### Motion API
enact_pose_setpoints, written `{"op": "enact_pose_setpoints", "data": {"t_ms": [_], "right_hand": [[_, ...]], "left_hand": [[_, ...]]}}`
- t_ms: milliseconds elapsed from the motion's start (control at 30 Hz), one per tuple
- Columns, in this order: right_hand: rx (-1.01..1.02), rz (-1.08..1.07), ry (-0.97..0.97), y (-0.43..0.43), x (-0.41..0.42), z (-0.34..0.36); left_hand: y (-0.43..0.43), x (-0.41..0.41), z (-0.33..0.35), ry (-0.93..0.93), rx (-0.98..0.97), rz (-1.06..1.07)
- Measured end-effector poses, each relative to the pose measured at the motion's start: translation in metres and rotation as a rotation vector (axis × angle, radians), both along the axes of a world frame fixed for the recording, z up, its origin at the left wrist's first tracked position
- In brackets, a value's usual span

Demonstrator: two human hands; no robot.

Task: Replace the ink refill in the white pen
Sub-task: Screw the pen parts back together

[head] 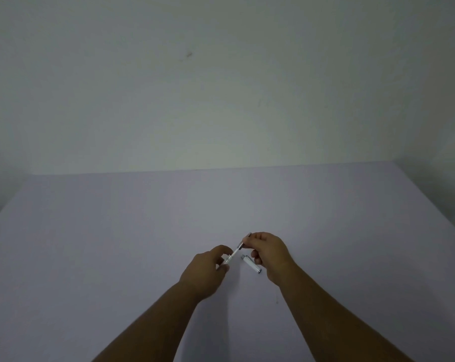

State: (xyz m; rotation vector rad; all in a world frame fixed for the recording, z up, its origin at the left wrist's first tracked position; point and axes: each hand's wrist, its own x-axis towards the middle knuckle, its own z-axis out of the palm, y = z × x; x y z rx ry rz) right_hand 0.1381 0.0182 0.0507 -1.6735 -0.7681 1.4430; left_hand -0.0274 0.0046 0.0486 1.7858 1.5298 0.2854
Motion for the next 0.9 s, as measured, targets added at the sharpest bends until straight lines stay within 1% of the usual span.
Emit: {"op": "enact_pose_setpoints", "data": {"t_ms": [200, 333, 500, 667, 900], "right_hand": [[0.012, 0.112, -0.031, -0.003, -0.004, 0.0], [0.037, 0.145, 0.009, -0.003, -0.004, 0.002], [0.004, 0.159, 0.027, -0.002, -0.003, 0.006], [-0.067, 0.188, -0.091, -0.003, -0.003, 0.008], [0.0, 0.241, -0.052, -0.003, -0.005, 0.01]], "left_hand": [[0.003, 0.003, 0.002, -0.029, 0.01, 0.073], [0.005, 0.002, 0.003, -0.031, 0.011, 0.115], [0.007, 0.001, 0.006, -0.027, 0.028, 0.118], [0.005, 0.003, 0.01, 0.015, 0.077, 0.077], [0.005, -0.001, 0.015, 0.04, 0.08, 0.092]]}}
